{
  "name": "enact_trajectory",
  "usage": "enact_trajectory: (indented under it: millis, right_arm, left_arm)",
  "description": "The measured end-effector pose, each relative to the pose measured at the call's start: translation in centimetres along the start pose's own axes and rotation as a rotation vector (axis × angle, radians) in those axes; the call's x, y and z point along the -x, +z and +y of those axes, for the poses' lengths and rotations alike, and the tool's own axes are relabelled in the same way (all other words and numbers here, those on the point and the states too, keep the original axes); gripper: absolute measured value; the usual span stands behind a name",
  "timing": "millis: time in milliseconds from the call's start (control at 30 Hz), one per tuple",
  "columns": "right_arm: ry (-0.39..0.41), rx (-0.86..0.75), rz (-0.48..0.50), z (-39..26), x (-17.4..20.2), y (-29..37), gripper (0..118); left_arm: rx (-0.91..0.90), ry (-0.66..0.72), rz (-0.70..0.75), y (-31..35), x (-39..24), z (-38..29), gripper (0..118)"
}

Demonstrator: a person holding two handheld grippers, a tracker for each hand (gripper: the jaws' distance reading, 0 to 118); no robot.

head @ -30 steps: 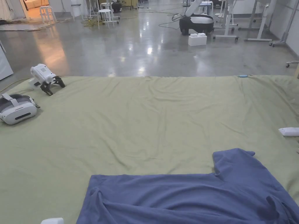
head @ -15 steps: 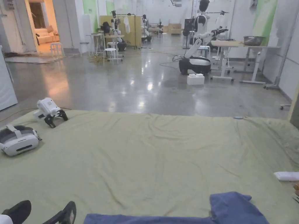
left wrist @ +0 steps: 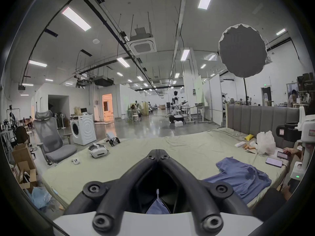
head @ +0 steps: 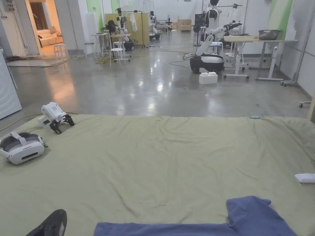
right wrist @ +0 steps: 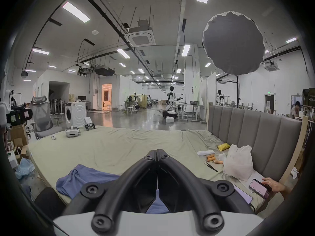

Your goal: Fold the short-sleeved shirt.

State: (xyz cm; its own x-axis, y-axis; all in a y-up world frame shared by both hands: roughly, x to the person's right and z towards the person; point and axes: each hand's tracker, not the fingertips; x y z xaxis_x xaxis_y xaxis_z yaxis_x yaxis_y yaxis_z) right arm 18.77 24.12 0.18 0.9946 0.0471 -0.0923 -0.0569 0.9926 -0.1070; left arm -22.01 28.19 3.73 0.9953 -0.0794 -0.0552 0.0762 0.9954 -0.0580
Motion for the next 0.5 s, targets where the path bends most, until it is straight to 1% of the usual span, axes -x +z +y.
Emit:
enact_trajectory:
  millis: [67, 167, 200, 233, 267, 333, 367, 400, 433, 500]
  right_arm:
    - [0.001, 0.001, -0.002, -0.2, 0.0, -0.4, 0]
    - [0.011, 0.02, 0.003, -0.4, 0.2, -0.9, 0]
    - [0.016, 0.026, 0.009, -0.5, 0.2, -1.1, 0]
    - [0.016, 0.034, 0.017, -0.5, 0.2, -1.2, 0]
    - [0.008, 0.047, 0.029, -0.6, 0.2, -1.4, 0]
    - [0.003, 0.058, 0.044, -1.3, 0.1, -1.7, 0]
    - [0.001, 0.081, 0.05, -1.6, 0.2, -1.9, 0]
    - [0.003, 0.102, 0.055, -1.9, 0.1, -2.0, 0]
    - [0.005, 0.112, 0.053, -2.3, 0.2, -2.1, 0]
    - [-0.007, 0.156, 0.055, -3.2, 0.0, -2.3, 0]
  left_arm:
    - [0.009, 0.023, -0.016, -0.8, 0.2, -0.1, 0]
    - [0.084, 0.078, -0.047, -2.8, 0.8, -0.7, 0]
    - [0.152, 0.105, -0.061, -4.4, 1.2, -0.9, 0]
    - [0.26, 0.126, -0.08, -6.5, 1.5, -1.0, 0]
    - [0.352, 0.159, -0.132, -8.9, 2.1, -1.6, 9]
    - [0.459, 0.232, -0.181, -14.1, 3.1, -4.0, 43]
    - [0.554, 0.244, -0.2, -17.3, 3.5, -5.3, 59]
    - [0.633, 0.257, -0.19, -20.1, 3.7, -6.9, 68]
    - [0.671, 0.257, -0.172, -22.3, 3.8, -8.3, 68]
    - [0.773, 0.286, -0.19, -27.1, 4.4, -11.5, 68]
